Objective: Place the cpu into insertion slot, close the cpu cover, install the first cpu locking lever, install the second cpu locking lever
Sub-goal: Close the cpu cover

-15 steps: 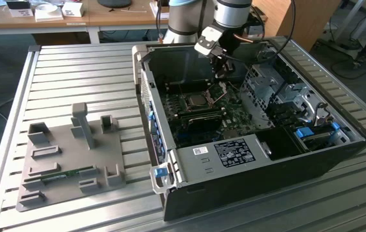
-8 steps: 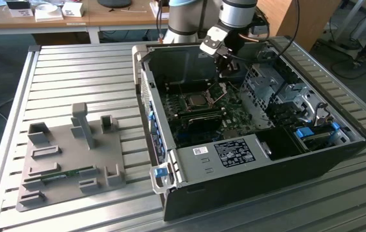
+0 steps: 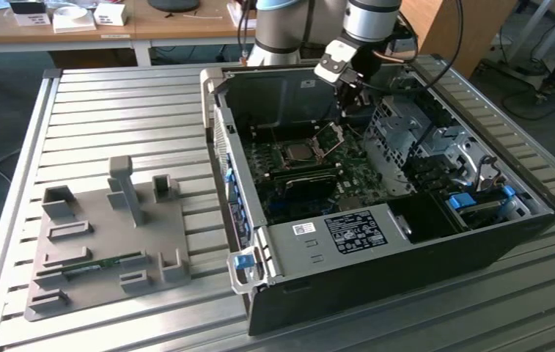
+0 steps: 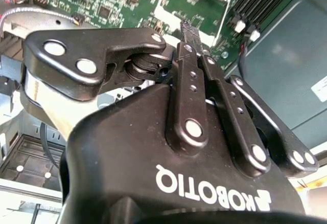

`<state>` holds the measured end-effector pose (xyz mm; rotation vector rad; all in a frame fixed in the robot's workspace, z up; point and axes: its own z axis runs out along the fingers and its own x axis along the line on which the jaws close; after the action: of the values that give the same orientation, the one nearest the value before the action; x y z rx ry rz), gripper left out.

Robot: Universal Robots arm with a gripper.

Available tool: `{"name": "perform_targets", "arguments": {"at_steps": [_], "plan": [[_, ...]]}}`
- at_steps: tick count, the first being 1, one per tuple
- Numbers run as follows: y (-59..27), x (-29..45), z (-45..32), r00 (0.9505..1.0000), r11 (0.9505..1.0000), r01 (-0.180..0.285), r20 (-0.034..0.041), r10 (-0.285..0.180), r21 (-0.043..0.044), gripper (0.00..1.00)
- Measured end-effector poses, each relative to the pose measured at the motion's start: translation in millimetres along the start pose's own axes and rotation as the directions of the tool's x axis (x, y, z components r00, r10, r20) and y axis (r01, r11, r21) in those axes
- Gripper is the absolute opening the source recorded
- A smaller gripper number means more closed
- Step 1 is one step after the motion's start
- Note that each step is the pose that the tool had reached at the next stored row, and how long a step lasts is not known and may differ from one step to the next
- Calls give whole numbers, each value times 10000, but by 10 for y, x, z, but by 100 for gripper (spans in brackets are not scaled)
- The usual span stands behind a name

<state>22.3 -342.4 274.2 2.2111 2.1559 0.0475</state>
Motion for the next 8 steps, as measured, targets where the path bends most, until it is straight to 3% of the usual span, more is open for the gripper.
{"name": "perform_targets", "arguments": {"at_steps": [8], "plan": [[159, 4, 9, 10000, 10000, 1, 1, -1, 1, 11]]}}
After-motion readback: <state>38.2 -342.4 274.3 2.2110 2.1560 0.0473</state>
